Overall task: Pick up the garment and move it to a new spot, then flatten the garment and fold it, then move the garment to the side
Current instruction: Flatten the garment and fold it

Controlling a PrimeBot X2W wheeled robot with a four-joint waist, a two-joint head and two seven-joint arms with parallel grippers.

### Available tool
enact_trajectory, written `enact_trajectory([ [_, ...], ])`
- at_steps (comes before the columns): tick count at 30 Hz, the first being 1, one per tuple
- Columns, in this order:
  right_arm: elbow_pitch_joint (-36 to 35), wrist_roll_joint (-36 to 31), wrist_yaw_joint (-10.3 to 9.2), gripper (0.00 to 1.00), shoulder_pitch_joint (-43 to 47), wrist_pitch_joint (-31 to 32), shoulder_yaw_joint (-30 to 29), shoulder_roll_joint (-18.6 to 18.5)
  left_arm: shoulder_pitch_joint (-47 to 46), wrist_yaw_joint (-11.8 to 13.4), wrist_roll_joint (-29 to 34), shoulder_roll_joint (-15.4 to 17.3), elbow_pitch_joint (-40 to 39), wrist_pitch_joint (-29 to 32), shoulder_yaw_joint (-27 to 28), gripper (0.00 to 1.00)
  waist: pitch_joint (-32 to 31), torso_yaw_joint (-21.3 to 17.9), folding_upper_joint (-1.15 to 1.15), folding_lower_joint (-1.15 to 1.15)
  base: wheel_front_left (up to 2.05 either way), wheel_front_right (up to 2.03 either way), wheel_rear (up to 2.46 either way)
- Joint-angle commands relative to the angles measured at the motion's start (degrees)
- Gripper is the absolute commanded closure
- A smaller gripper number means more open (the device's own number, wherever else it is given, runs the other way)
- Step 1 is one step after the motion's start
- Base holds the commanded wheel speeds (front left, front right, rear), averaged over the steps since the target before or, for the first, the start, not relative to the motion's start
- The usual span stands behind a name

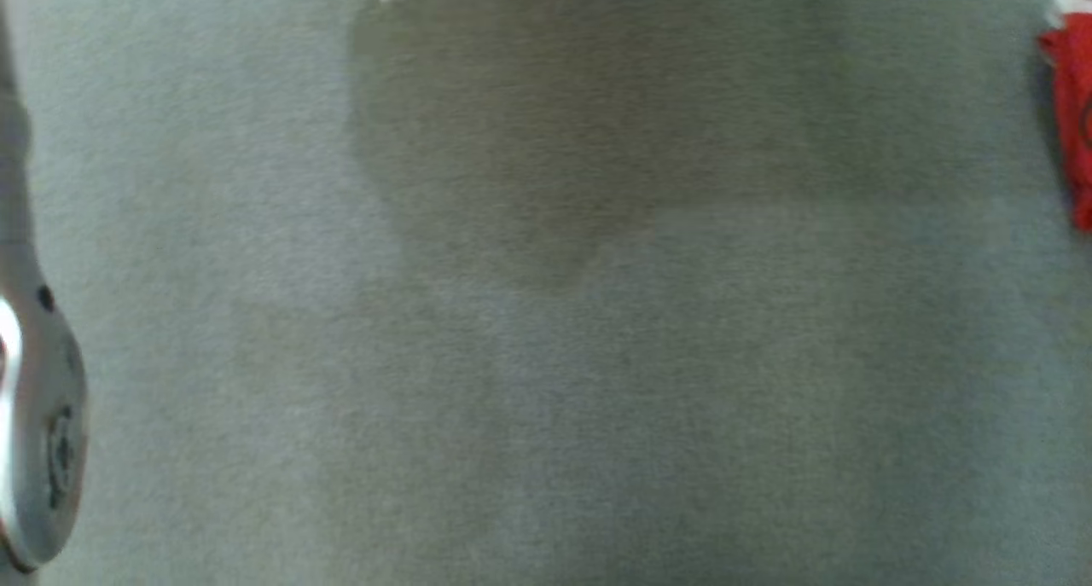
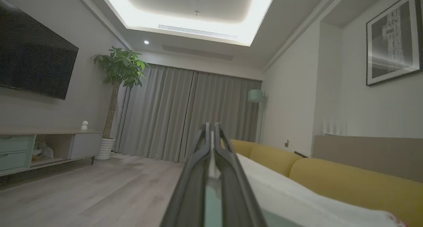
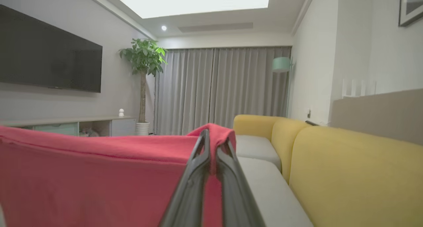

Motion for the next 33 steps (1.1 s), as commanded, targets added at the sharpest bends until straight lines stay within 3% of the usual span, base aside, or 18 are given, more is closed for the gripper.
enact_trajectory([
  [1,0.1,-0.1,-0.04,1.0,-0.6,-0.9,0.1,0.8,-1.1,-0.6,1.4,2.7,-0.9,-0.6,-0.1,1.0,-0.1,1.1,0.0,-0.02,0.0,0.0,0.0],
  [9,9.9,2.2,-0.04,1.0,9.9,-3.1,7.2,-1.9,10.3,-4.6,3.9,0.4,6.1,-1.8,-5.2,1.0,-2.5,3.6,0.0,-0.02,0.0,0.0,0.0],
  [17,16.0,9.4,-0.04,1.0,23.8,-0.8,15.7,-3.9,26.2,-6.8,7.3,1.8,10.8,-1.3,-13.5,1.0,-8.2,5.0,0.0,-0.02,0.0,0.0,0.0],
  [24,14.7,16.6,-0.04,1.0,31.2,6.7,23.4,-6.6,36.5,-7.3,7.0,5.4,8.6,2.5,-21.6,1.0,-14.1,4.4,0.0,-0.02,0.0,0.0,0.0],
  [33,6.3,28.1,-0.04,1.0,39.9,18.3,32.9,-13.0,49.6,-7.3,-1.2,13.4,-3.7,10.9,-28.5,1.0,-22.6,3.2,0.0,-0.02,0.0,0.0,0.0],
])
